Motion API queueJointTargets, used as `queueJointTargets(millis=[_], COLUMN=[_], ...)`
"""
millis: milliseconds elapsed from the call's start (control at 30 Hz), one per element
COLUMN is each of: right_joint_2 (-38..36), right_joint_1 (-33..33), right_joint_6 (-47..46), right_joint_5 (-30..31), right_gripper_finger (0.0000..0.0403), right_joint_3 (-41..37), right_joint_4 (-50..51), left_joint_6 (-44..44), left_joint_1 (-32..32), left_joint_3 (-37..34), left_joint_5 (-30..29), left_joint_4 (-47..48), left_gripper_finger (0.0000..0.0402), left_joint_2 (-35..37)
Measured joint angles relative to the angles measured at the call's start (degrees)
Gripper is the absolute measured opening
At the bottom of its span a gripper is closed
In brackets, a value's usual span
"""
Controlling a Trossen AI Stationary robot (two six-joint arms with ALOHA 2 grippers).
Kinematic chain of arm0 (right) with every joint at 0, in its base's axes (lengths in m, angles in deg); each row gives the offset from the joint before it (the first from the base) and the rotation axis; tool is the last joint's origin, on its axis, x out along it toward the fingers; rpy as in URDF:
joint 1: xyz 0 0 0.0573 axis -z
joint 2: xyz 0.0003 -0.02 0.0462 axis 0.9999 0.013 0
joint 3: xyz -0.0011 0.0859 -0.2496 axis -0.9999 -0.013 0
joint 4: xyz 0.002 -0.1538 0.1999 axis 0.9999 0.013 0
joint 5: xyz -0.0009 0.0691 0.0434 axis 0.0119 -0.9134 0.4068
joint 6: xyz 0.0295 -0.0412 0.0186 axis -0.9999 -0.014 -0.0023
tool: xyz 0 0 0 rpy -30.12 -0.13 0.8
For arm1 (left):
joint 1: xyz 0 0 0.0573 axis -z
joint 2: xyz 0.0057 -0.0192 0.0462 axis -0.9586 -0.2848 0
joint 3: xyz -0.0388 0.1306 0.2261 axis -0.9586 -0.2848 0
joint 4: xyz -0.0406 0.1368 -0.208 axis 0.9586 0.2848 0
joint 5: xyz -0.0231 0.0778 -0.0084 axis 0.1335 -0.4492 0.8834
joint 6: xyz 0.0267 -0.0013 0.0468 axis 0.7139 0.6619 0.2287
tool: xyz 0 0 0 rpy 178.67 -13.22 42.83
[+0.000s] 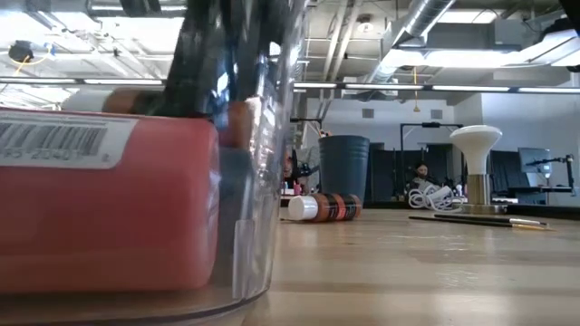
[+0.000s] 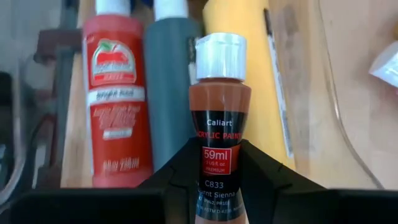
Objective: Pick & Place Paint Supplies
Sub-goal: Put the bottom small brown paint bottle into the transparent bin, then put the small brown paint bottle into the transparent bin
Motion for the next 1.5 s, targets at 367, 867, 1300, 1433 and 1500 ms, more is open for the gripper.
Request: queueJointTargets(millis=[367, 867, 1300, 1433, 1500], right_joint_2=[-0.23, -0.45, -0.05, -0.08, -0.14], right_joint_1=[0.11, -0.54, 1.32, 0.91, 0.74], right_joint_6=[-7.49, -10.44, -10.34, -10.16, -10.16], right_joint_5=[4.33, 5.27, 4.83, 4.61, 4.71], right_gripper_finger=[0.0079, 0.0159, 0.0255, 0.0255, 0.0255], right_joint_3=[0.07, 0.11, 11.46, 15.93, 18.07], right_joint_4=[10.97, 10.85, 12.81, 15.58, 16.89], left_joint_6=[1.47, 2.06, 4.21, 4.65, 4.90], left_joint_1=[2.59, 2.57, 2.57, 2.49, 2.48], left_joint_3=[-0.01, 0.00, 0.00, -0.01, 0.00], left_joint_5=[-0.70, -1.09, -1.34, -3.25, -4.35], left_joint_4=[-0.02, -0.02, 0.05, 0.07, 0.38], left_gripper_finger=[0.0002, 0.0002, 0.0002, 0.0002, 0.0002], left_joint_2=[0.00, 0.00, 0.00, 0.00, 0.00])
